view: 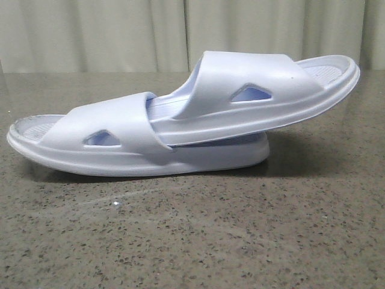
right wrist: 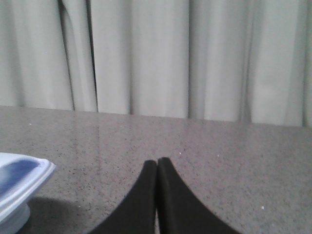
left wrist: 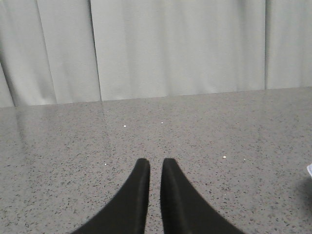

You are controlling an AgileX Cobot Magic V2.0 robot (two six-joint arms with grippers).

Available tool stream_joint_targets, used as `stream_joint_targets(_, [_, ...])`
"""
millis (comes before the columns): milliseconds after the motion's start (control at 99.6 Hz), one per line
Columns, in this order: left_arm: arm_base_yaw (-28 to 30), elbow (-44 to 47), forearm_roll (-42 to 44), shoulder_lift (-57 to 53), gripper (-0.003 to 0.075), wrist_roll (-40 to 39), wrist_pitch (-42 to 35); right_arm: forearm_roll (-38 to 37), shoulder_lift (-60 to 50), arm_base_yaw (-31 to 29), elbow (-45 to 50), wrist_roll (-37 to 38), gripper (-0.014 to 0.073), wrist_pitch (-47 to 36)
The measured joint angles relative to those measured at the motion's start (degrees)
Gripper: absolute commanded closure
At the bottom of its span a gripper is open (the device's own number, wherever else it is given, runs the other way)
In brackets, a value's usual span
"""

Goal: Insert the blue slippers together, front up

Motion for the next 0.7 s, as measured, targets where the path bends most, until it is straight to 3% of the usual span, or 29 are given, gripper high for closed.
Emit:
stream_joint_targets(131, [0.0,0.0,0.0,0.0,0.0704,0.0,0.0,-15.5,0.0,0.0,3.3,17.9,0.0701,-0.9])
stream_joint_targets(221, [0.0,0.0,0.0,0.0,0.0704,0.0,0.0,-19.5,0.0,0.0,5.8,23.1,0.0701,-3.2])
stream_joint_targets(703, [0.0,0.0,0.0,0.0,0.0704,0.0,0.0,-21.5,-4.1,0.0,12.1,25.3,0.0701,-6.6])
